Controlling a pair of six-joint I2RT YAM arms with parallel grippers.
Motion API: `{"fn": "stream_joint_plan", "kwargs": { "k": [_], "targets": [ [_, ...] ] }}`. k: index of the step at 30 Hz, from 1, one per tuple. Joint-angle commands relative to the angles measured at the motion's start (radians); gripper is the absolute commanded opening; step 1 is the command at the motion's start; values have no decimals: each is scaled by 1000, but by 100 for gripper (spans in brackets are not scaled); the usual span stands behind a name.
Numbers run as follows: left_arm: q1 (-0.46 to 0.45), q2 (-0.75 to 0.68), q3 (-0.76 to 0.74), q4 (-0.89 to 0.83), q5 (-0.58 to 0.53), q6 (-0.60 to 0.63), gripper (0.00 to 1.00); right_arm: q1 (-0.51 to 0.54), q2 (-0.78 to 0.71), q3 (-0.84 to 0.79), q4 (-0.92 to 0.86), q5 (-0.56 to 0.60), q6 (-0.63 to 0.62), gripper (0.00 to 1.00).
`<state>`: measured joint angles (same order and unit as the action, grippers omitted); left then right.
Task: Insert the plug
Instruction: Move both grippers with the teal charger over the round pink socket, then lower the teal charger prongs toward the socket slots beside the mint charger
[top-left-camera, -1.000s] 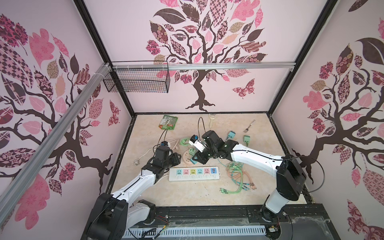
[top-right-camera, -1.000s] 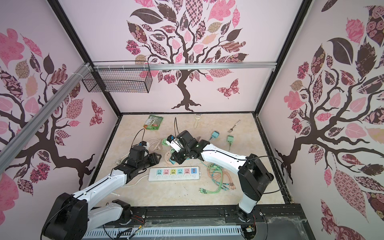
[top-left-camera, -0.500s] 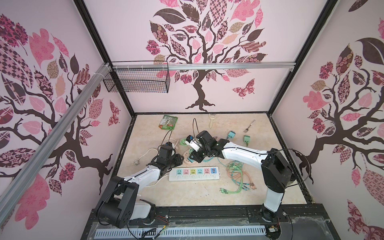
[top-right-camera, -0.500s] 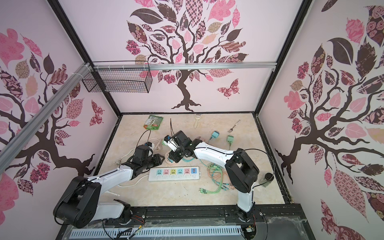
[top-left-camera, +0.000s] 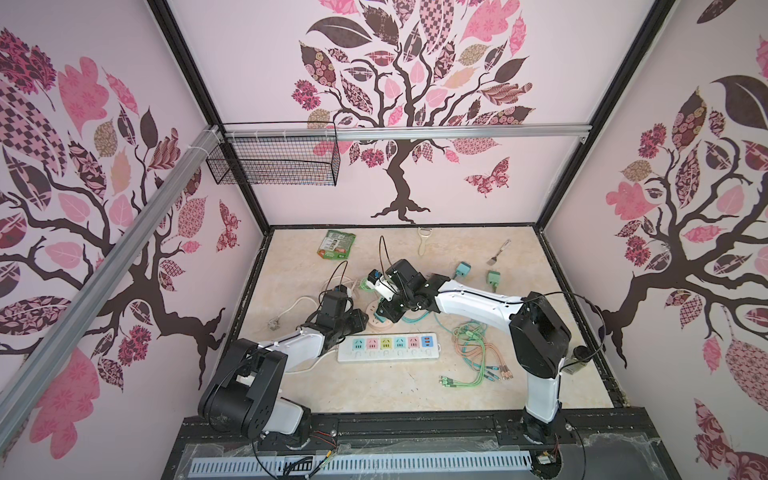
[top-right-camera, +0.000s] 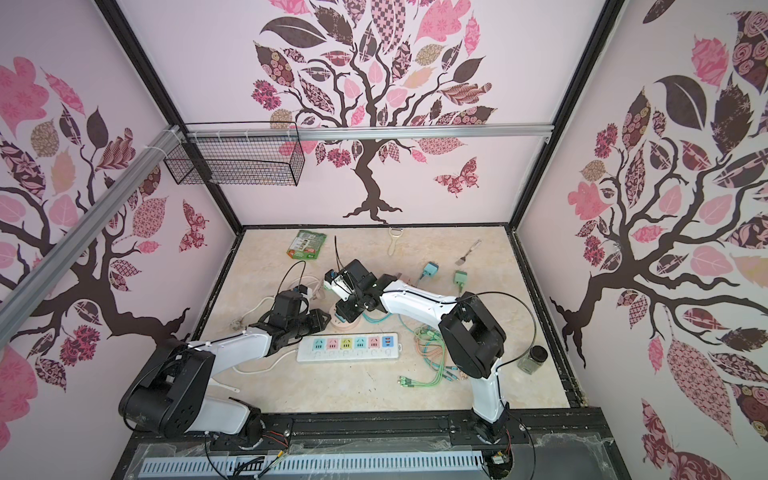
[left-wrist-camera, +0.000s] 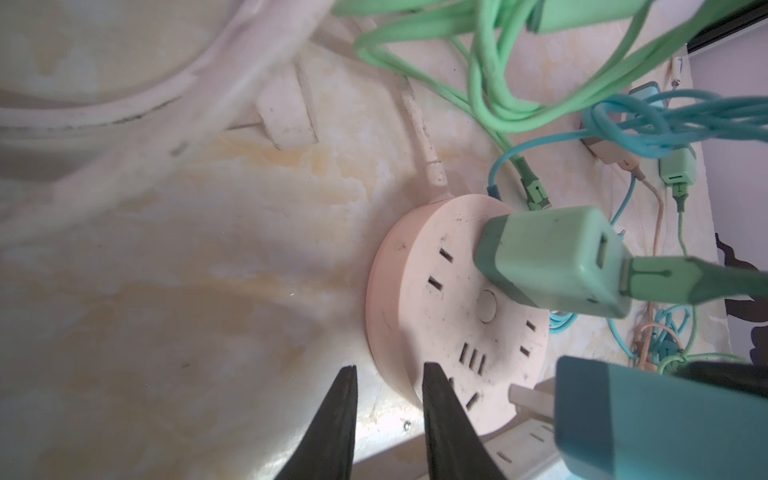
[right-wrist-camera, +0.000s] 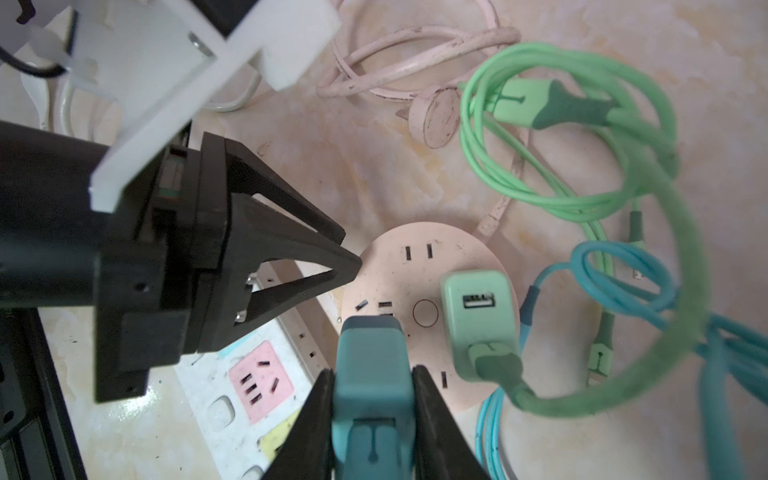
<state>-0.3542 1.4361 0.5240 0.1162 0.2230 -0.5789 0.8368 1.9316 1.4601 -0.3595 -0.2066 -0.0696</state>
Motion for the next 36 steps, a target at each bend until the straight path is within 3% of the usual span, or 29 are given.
{"fn": "stream_joint_plan", "kwargs": {
  "k": [1,36],
  "targets": [
    [4,4,42,26,10,15,30,9,47,50,-30,13,-21,21],
    [23,100,-3,138,45,-20,21,45,211,255,-226,145,-130,23]
  ]
}}
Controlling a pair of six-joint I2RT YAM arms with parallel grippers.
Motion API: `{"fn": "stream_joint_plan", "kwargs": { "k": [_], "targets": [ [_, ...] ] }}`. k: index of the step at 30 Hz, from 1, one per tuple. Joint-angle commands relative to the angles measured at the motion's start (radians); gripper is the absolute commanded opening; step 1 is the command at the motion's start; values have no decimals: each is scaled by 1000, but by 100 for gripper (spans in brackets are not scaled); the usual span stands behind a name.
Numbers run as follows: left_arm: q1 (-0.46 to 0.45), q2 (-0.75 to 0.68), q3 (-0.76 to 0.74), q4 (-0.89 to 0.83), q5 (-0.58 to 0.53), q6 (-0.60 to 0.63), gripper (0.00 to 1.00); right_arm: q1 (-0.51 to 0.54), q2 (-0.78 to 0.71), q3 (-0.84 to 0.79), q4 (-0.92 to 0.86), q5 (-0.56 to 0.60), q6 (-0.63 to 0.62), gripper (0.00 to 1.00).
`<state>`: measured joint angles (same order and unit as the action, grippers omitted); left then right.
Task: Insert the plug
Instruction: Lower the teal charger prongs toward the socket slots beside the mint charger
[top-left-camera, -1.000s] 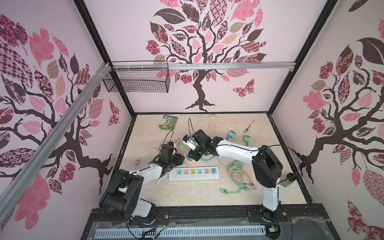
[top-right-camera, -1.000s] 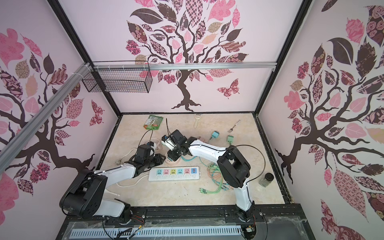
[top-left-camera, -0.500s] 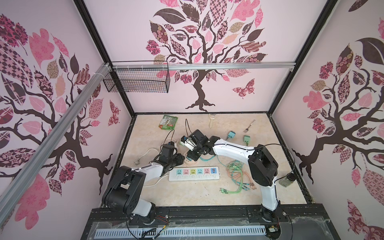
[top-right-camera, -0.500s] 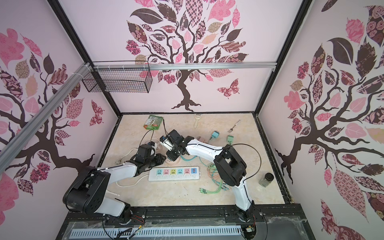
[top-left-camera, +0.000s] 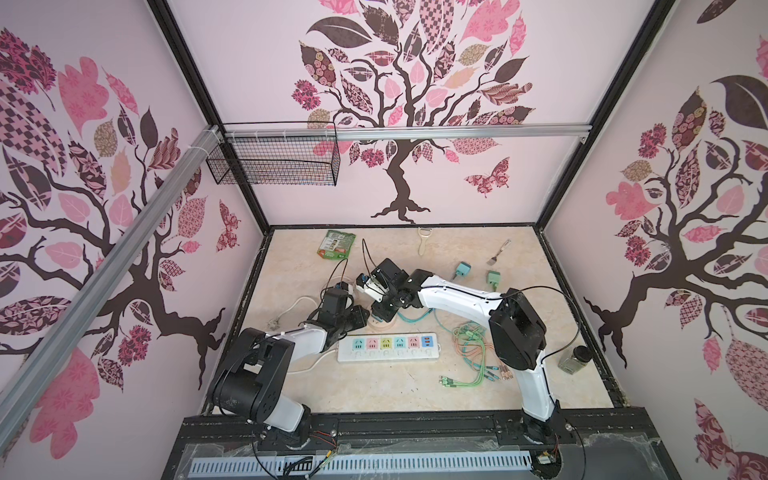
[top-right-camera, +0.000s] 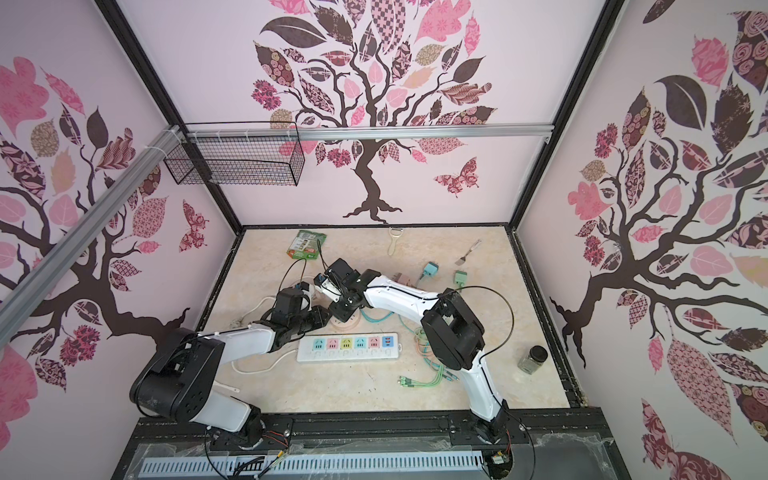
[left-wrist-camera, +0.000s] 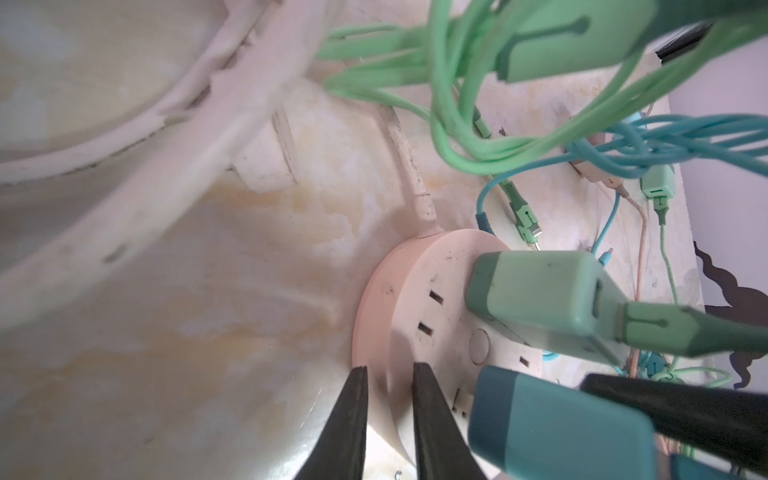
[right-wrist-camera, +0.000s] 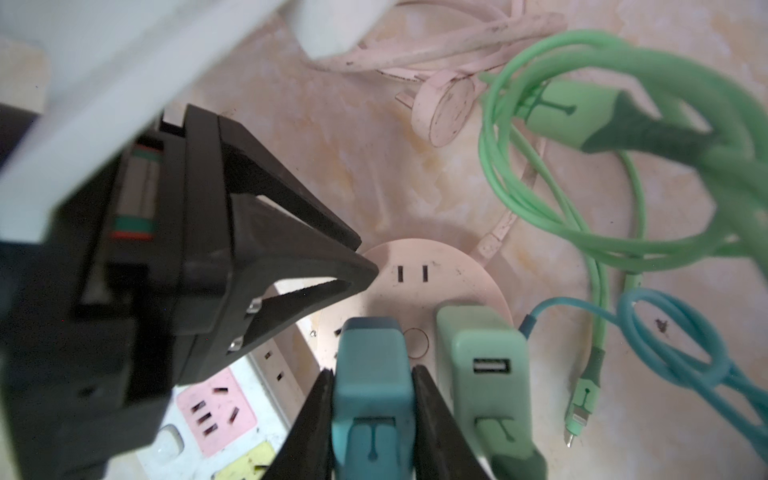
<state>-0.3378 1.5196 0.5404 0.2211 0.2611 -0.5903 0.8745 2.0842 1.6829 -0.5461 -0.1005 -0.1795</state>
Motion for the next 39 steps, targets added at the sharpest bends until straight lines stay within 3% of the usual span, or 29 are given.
{"fn": "stream_joint_plan", "kwargs": {
  "k": [1,26,39],
  "targets": [
    [8,20,-24,41,9,-12,21,9,62,37,-46,43,-21,23],
    [46,33,-76,93,32,-36,19,31,175,70,-132,122,-20,23],
    [50,14,-78,92,39,-31,19,32,123,-128,-8,98,23,19]
  ]
}}
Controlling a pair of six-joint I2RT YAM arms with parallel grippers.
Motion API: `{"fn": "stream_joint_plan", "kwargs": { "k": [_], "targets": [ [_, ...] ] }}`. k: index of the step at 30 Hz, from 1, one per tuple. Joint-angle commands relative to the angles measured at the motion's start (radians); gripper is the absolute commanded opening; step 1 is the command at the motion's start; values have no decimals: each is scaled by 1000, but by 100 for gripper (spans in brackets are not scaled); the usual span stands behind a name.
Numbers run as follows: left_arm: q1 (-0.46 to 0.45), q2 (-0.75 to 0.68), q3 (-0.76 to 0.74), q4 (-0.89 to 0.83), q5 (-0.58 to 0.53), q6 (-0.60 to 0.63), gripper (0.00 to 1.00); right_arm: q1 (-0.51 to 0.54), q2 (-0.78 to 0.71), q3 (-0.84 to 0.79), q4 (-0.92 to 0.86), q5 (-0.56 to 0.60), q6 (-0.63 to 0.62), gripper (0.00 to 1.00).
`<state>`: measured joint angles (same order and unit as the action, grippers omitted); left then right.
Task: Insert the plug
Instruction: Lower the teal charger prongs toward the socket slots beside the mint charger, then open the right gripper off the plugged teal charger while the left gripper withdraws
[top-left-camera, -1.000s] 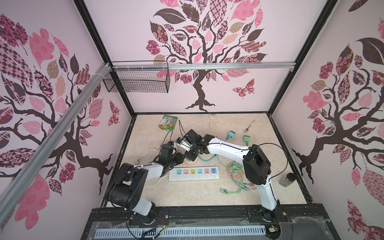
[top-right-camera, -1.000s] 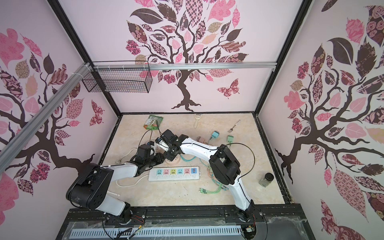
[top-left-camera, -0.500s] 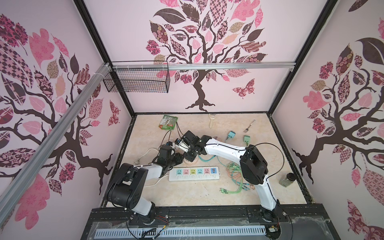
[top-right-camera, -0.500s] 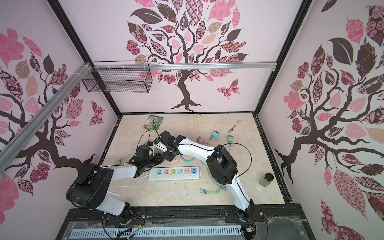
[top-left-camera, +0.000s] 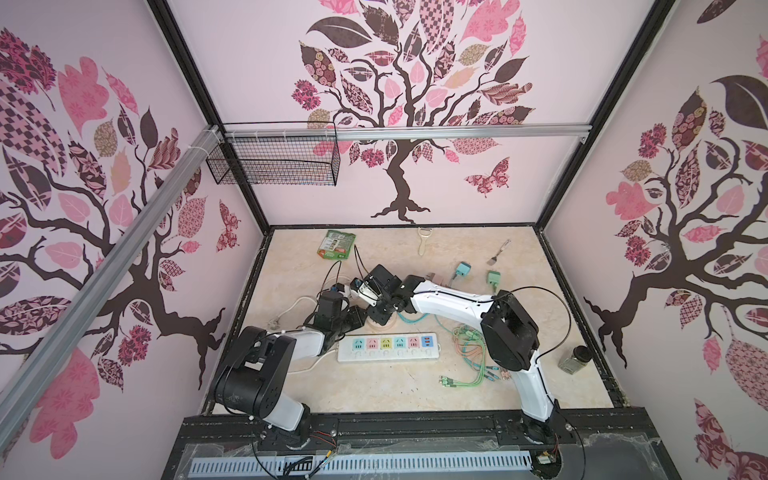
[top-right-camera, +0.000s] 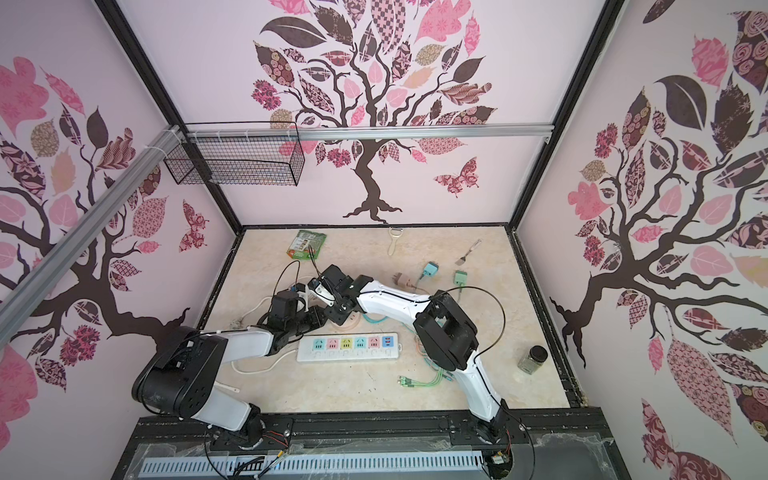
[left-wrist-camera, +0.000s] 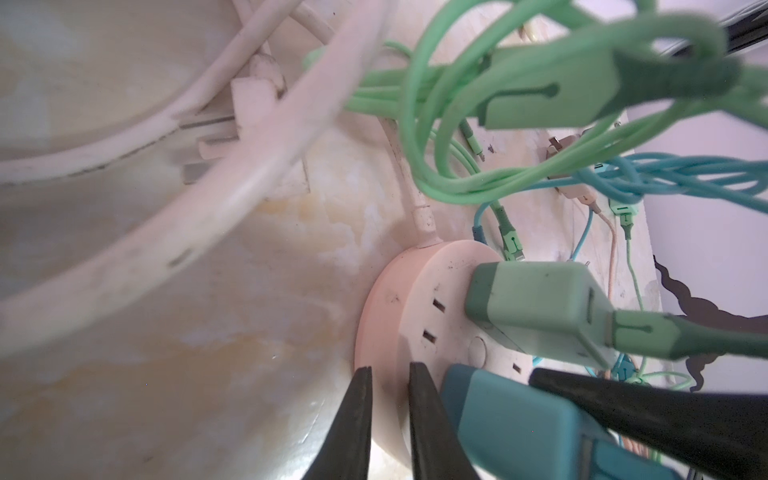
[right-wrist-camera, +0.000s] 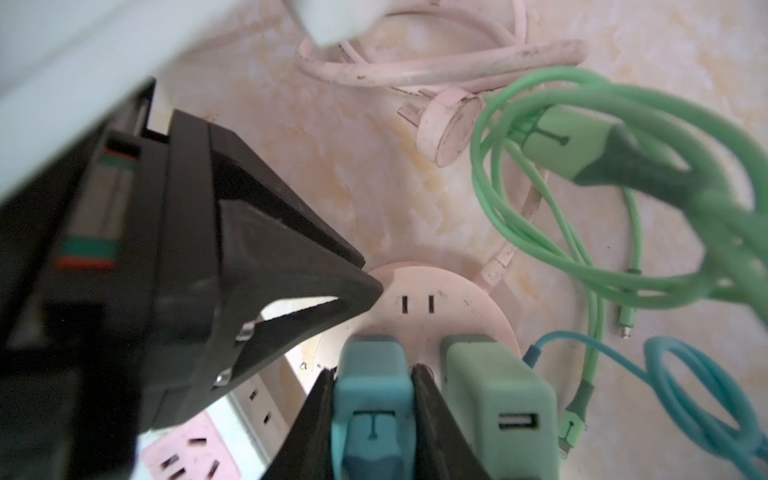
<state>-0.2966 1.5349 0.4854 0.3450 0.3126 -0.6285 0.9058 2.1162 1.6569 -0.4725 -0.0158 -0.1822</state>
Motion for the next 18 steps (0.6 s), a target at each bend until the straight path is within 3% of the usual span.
{"fn": "stream_joint_plan", "kwargs": {
  "k": [1,10,18],
  "targets": [
    [10,-2,-24,-32,-12,7,19,-1,83,-126,-68,8,33,19],
    [11,-26,-15,-56,-4,7,19,-1,53,-240,0,-23,60,18],
    [23,-191,-4,-174,-18,18,22,0,41,-261,24,-24,66,18]
  ]
}}
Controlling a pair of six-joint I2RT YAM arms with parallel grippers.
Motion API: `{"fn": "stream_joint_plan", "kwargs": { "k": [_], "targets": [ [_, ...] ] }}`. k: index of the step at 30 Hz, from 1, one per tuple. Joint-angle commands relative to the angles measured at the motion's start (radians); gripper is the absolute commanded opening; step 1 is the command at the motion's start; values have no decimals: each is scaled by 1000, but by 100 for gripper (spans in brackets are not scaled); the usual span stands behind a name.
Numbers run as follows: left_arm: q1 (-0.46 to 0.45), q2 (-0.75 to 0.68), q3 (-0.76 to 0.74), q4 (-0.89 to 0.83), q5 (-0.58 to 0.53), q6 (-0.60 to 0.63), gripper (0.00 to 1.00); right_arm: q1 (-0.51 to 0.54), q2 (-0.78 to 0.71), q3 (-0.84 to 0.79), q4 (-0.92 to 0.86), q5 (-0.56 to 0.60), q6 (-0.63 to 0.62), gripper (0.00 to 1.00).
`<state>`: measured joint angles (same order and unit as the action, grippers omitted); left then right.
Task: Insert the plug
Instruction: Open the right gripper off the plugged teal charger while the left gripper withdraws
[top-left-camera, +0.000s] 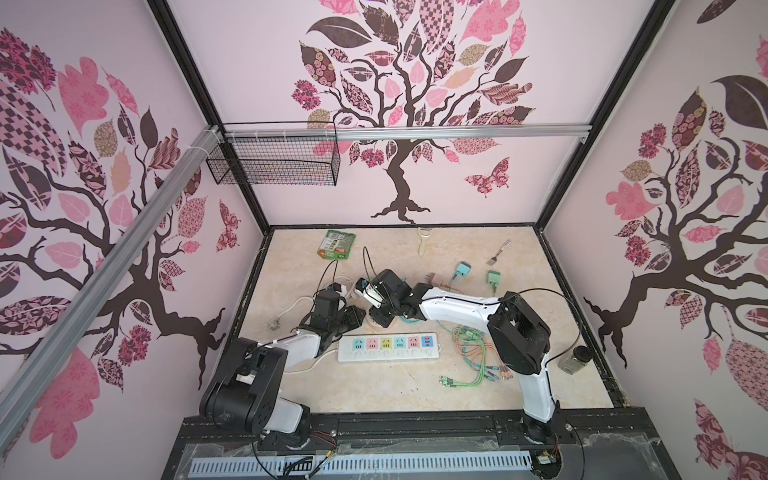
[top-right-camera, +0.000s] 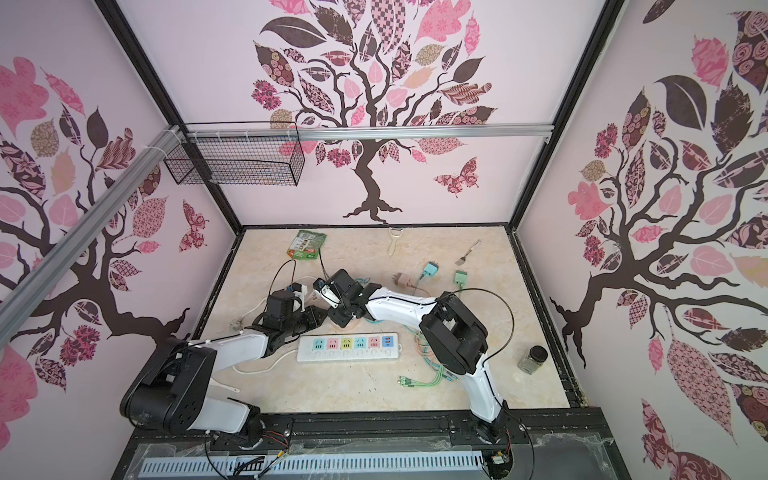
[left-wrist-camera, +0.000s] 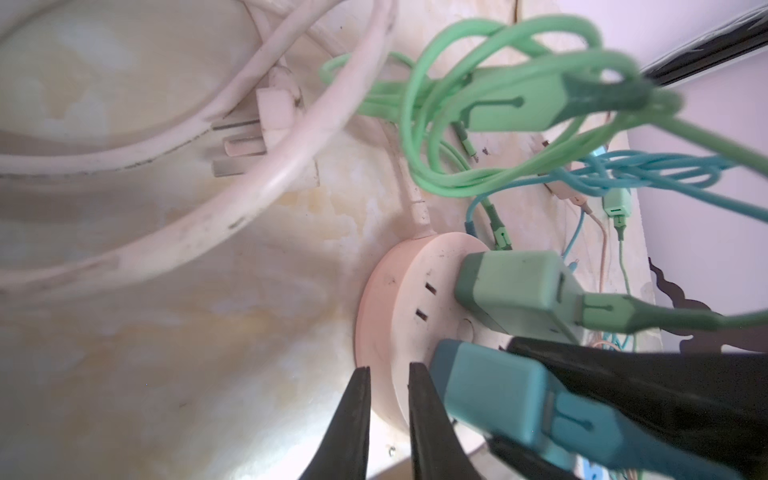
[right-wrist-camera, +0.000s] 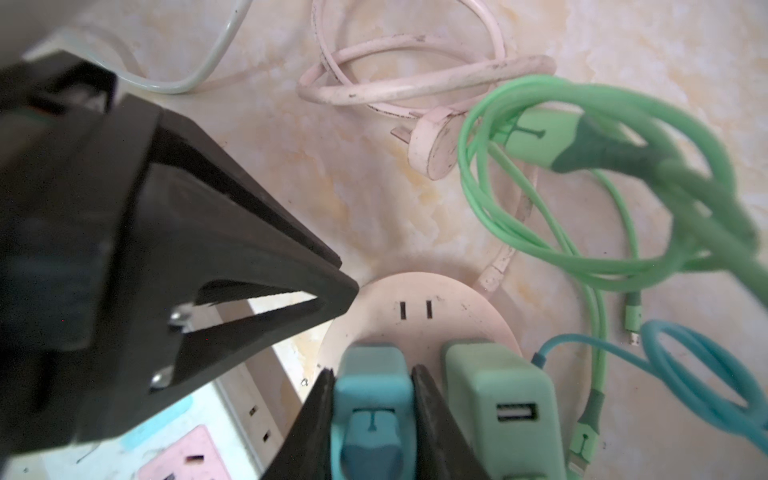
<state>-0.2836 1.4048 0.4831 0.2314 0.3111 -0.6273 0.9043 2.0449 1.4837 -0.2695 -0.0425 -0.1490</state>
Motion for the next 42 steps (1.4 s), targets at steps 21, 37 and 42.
{"fn": "stream_joint_plan", "kwargs": {
  "k": [21,37,42],
  "targets": [
    [25,-394,20,-412,-119,2,38,-1,-67,-28,-142,-117,74,45],
    [26,-460,26,-452,-113,-10,43,0,-319,-159,-187,-142,120,73],
    [26,-498,33,-477,-113,-9,48,-24,-468,-270,-152,-151,152,76]
  ]
}}
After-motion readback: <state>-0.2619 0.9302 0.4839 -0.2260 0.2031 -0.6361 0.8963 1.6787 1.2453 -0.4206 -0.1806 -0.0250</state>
